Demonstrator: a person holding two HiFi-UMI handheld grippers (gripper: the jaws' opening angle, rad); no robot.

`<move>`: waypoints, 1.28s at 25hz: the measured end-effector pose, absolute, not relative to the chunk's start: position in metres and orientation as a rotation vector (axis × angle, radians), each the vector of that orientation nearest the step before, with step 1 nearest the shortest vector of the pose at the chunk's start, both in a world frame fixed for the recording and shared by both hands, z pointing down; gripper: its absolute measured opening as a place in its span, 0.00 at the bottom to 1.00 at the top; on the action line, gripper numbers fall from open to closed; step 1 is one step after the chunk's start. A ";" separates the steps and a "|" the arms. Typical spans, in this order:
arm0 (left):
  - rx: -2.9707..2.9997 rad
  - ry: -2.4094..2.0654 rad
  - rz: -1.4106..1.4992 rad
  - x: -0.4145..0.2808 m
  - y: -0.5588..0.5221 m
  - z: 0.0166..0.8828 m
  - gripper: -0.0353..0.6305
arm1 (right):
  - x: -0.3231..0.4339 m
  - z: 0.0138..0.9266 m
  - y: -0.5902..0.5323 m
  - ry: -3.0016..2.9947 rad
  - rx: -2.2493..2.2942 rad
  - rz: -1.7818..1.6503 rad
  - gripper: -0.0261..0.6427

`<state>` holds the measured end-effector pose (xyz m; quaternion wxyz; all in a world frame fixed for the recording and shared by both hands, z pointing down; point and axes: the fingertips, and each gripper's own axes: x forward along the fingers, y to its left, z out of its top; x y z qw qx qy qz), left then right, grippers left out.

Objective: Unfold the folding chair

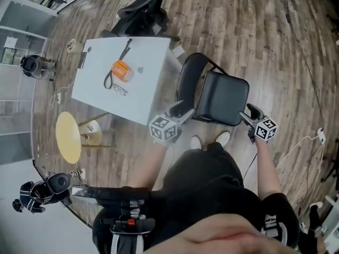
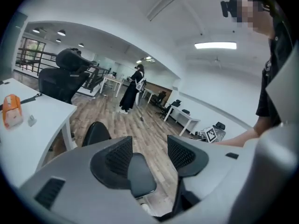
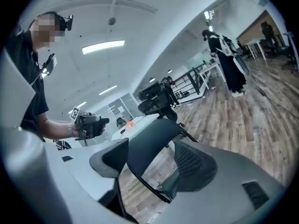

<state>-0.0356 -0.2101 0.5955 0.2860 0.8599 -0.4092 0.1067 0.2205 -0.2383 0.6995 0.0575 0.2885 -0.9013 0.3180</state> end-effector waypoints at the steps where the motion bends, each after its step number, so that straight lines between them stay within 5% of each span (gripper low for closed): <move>1: 2.326 -1.062 0.268 -0.031 -0.201 0.583 0.41 | 0.204 0.673 -0.227 -2.758 0.852 0.918 0.50; 13: 2.636 -0.777 0.100 -0.003 -0.114 0.475 0.39 | 0.071 0.473 -0.099 -2.957 0.764 0.533 0.46; 17: 2.699 -0.739 0.080 0.005 -0.094 0.456 0.37 | 0.068 0.448 -0.080 -2.974 0.822 0.476 0.37; 19: 2.720 -0.742 0.069 0.011 -0.085 0.447 0.33 | 0.075 0.438 -0.072 -2.981 0.864 0.448 0.28; 23: 2.782 -0.790 0.064 0.022 -0.071 0.428 0.09 | 0.087 0.414 -0.060 -2.990 0.885 0.325 0.06; 32: 2.823 -0.882 0.035 0.055 -0.067 0.399 0.06 | 0.113 0.374 -0.059 -3.017 0.868 0.099 0.05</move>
